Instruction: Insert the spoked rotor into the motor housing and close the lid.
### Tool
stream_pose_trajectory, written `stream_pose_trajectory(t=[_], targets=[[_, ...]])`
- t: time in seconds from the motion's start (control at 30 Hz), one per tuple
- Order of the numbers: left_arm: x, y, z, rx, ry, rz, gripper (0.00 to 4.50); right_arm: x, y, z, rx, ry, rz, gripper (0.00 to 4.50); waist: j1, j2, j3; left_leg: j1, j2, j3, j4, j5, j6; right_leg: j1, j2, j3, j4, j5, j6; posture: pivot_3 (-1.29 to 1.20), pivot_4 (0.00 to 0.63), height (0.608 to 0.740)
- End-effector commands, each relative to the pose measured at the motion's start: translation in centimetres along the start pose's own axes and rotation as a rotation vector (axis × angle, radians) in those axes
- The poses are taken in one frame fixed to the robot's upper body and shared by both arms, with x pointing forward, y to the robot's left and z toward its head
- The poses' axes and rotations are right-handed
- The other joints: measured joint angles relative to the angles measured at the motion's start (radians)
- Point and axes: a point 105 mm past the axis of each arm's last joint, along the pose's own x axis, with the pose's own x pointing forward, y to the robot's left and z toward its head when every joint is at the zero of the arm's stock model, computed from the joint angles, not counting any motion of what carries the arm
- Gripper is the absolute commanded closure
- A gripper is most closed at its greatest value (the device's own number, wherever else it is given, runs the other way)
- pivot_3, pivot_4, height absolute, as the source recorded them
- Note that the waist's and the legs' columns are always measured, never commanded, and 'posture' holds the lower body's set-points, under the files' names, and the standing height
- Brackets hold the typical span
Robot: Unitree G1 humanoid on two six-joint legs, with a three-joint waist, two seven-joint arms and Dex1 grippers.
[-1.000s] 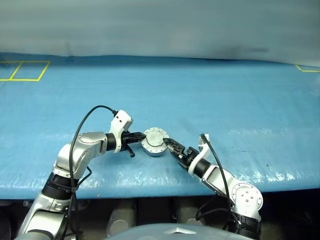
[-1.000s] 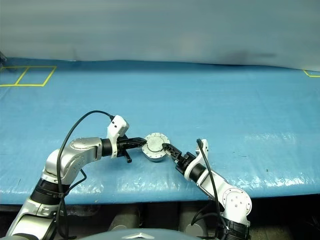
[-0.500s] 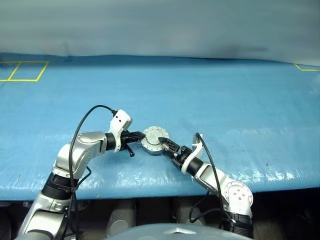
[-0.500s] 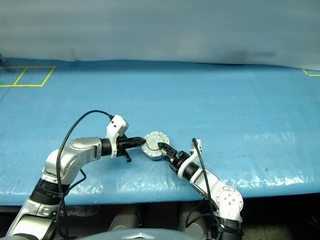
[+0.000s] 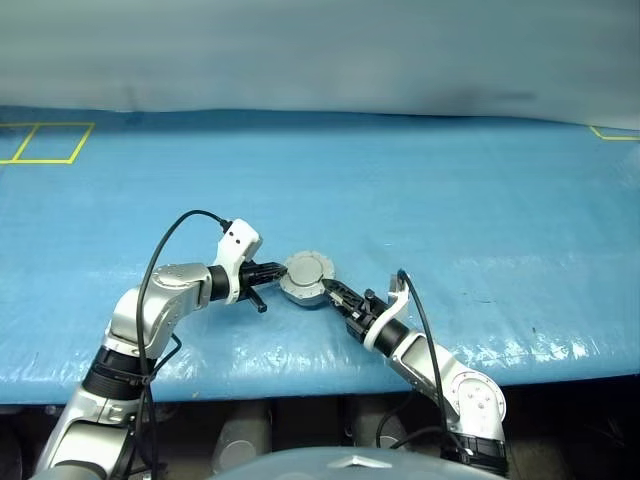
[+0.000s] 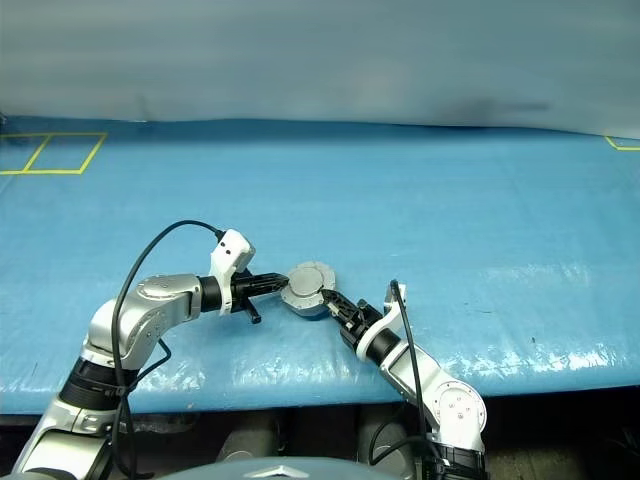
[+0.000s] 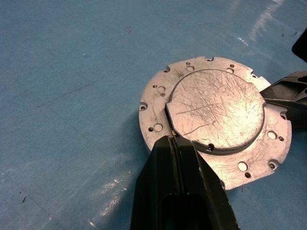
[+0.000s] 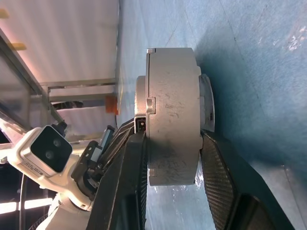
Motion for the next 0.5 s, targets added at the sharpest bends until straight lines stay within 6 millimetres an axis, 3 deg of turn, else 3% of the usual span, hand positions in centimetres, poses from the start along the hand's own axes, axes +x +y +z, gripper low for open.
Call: stream_pose_trajectory(t=[0.03, 0.3, 0.5], targets=[[0.5, -0.6, -0.8, -0.017, 0.028, -0.033, 4.5, 0.5, 2.0, -1.7, -0.017, 0.088, 0.088, 3.25, 0.0, 0.0, 0.0, 0.0, 0.0, 0.0, 0.0, 0.0, 0.0, 0.0, 0.0, 0.0, 0.0, 0.0, 0.0, 0.0, 0.15, 0.74], [0.4, -0.6, -0.7, -0.013, 0.024, -0.028, 4.5, 0.5, 2.1, -2.0, -0.013, 0.099, 0.099, 3.25, 0.0, 0.0, 0.0, 0.0, 0.0, 0.0, 0.0, 0.0, 0.0, 0.0, 0.0, 0.0, 0.0, 0.0, 0.0, 0.0, 0.15, 0.74], [-0.4, 0.9, 0.8, -0.047, -0.067, 0.101, 4.5, 0.3, 2.1, -1.9, -0.006, 0.091, 0.099, 3.25, -0.003, 0.0, 0.0, 0.0, 0.0, 0.0, 0.0, 0.0, 0.0, 0.0, 0.0, 0.0, 0.0, 0.0, 0.0, 0.0, 0.15, 0.74]])
